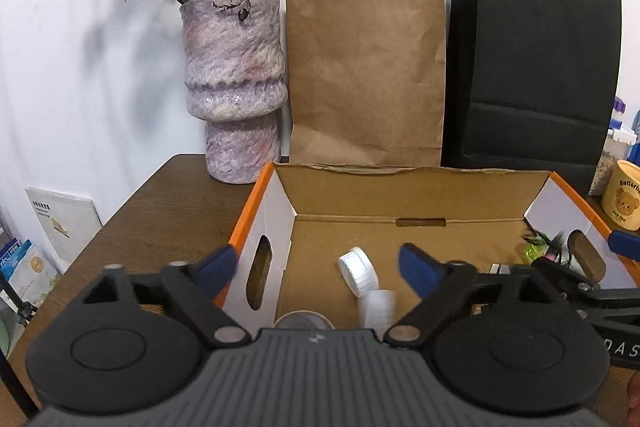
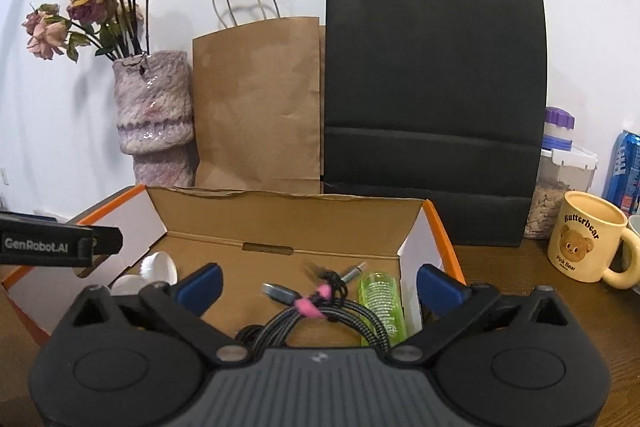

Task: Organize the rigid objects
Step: 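Open both tools to drop the white cap and cable into the box, then move both open tools back to the remaining items on the table, then grasp the blue cap with the left tool while the right tool grasps the white spray bottle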

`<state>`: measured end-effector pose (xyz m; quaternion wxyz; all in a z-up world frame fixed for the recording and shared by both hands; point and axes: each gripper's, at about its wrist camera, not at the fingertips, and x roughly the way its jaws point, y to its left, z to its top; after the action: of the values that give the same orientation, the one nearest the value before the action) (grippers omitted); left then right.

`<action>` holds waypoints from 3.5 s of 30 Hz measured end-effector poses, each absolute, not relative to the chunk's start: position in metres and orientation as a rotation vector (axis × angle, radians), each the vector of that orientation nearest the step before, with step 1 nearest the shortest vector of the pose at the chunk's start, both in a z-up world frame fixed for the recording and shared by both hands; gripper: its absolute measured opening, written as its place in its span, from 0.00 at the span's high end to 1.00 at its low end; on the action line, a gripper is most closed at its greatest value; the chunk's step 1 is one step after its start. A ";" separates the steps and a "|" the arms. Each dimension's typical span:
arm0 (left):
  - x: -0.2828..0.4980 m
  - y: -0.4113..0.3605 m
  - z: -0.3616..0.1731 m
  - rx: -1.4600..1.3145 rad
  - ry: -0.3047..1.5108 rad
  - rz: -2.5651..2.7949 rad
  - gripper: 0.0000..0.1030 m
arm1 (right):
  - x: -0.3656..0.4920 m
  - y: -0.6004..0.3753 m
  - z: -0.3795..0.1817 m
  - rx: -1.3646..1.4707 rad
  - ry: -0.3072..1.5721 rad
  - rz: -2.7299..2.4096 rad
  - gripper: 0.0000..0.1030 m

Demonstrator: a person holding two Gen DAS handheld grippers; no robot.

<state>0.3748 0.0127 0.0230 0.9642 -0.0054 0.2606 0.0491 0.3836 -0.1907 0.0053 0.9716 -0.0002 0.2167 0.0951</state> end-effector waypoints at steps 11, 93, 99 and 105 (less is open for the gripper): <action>0.375 0.013 0.023 -0.009 0.530 0.113 0.00 | 0.384 -0.194 0.006 0.013 0.434 0.182 0.00; 0.127 0.077 -0.010 -0.075 0.513 0.206 0.00 | 0.170 -0.158 -0.026 -0.080 0.630 0.357 0.45; 0.129 0.076 -0.011 -0.070 0.528 0.207 0.00 | 0.186 -0.150 -0.028 -0.073 0.651 0.354 0.68; 0.132 0.076 -0.012 -0.069 0.539 0.208 0.00 | 0.180 -0.157 -0.026 -0.045 0.621 0.361 0.74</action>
<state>0.1319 0.0760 -0.0119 0.9580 -0.0341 0.2658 0.1024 0.1799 -0.1573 -0.0261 0.9360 -0.0218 0.3037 0.1764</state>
